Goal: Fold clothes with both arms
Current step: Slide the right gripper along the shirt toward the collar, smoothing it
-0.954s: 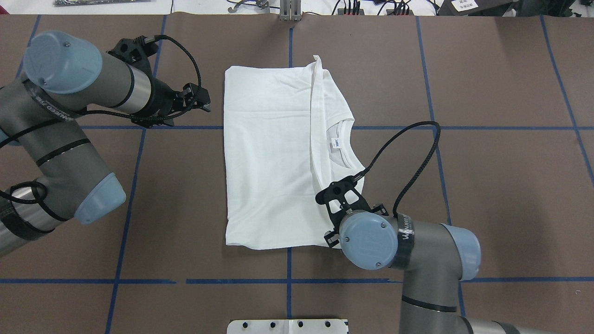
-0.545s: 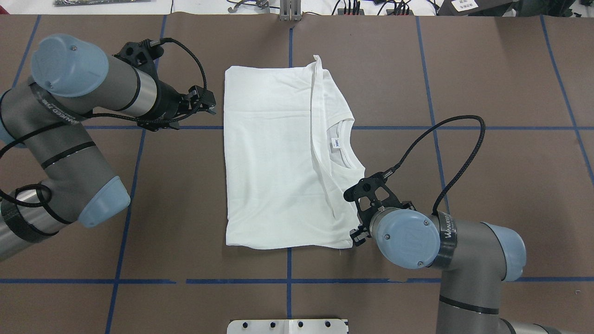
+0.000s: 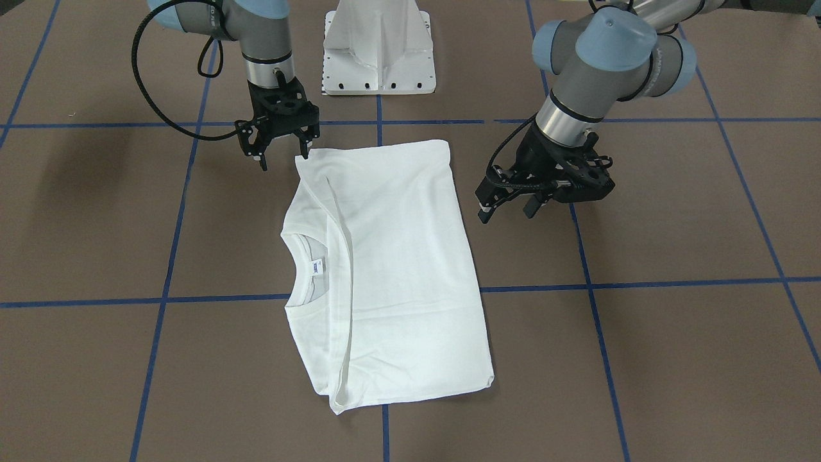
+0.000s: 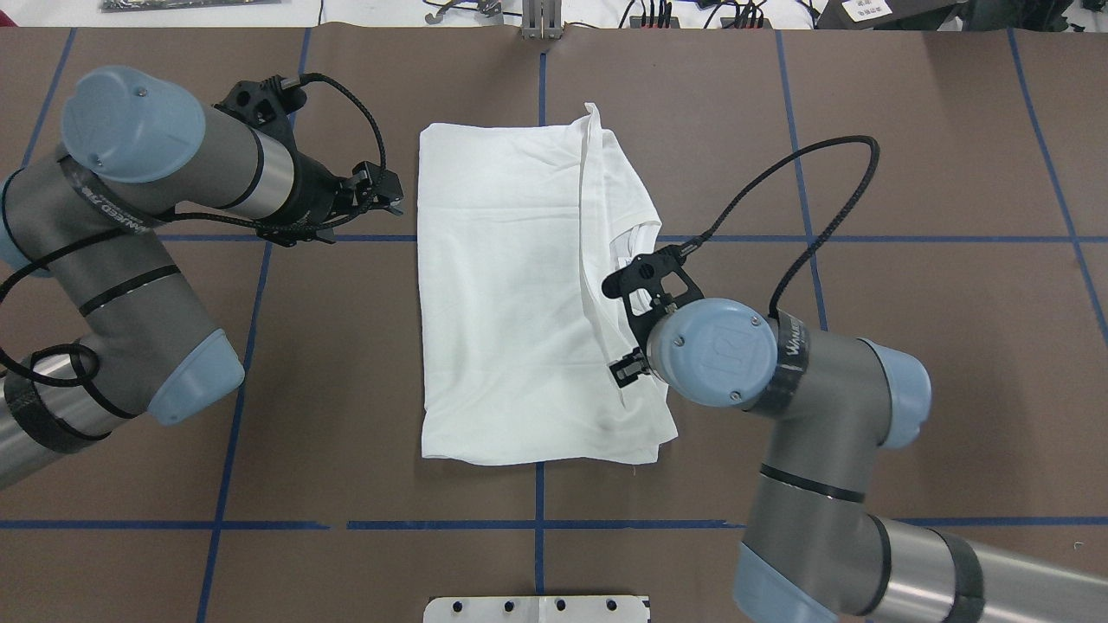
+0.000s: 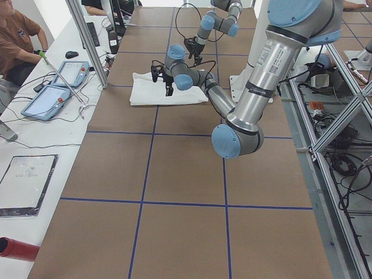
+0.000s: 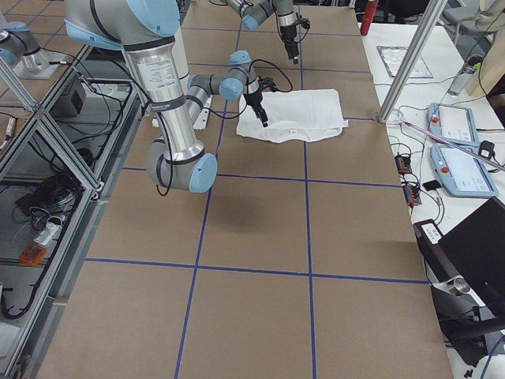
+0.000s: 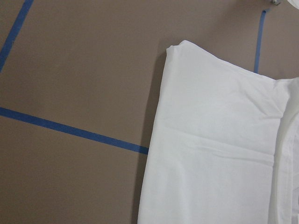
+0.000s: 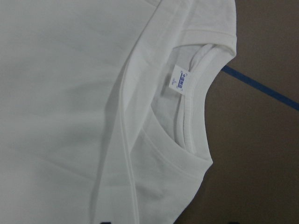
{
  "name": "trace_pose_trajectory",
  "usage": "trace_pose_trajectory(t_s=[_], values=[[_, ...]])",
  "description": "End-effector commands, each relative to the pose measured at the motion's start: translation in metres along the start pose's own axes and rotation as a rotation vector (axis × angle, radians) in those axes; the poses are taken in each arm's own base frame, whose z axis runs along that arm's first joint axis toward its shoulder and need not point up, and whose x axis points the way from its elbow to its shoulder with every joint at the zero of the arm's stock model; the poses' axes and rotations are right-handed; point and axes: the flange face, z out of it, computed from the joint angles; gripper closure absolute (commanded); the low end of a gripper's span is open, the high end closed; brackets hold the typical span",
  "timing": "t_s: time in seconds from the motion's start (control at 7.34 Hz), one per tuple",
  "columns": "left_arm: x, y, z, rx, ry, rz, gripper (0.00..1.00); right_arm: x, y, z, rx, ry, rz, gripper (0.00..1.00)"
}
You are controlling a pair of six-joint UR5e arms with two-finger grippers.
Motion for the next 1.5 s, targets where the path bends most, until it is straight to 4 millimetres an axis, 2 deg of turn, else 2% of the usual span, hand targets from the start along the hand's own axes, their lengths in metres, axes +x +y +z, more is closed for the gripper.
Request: trace_pose_trajectory(t_s=[0.0,0.27,0.41,1.09,1.23,1.36], values=[[-0.002,-0.001,0.003,0.000,-0.005,0.002,0.00,-0.013,-0.050,0.033,0.036,0.005,0.016,0.13],[-0.003,-0.001,0.004,0.000,-0.004,0.008,0.00,-0.012,-0.055,0.070,0.054,-0.005,0.021,0.13],[-0.003,-0.001,0.004,0.000,-0.004,0.008,0.00,-0.020,-0.061,0.080,0.041,0.007,0.016,0.13],[-0.002,-0.001,0.003,0.000,-0.003,0.008,0.00,-0.009,-0.048,0.089,0.005,0.010,0.004,0.13],[-0.001,-0.001,0.002,0.001,0.000,0.008,0.00,0.002,-0.043,0.088,-0.001,0.007,0.002,0.13],[0.000,0.000,0.003,-0.002,0.002,0.009,0.00,0.024,-0.043,0.082,-0.010,0.009,-0.024,0.13]])
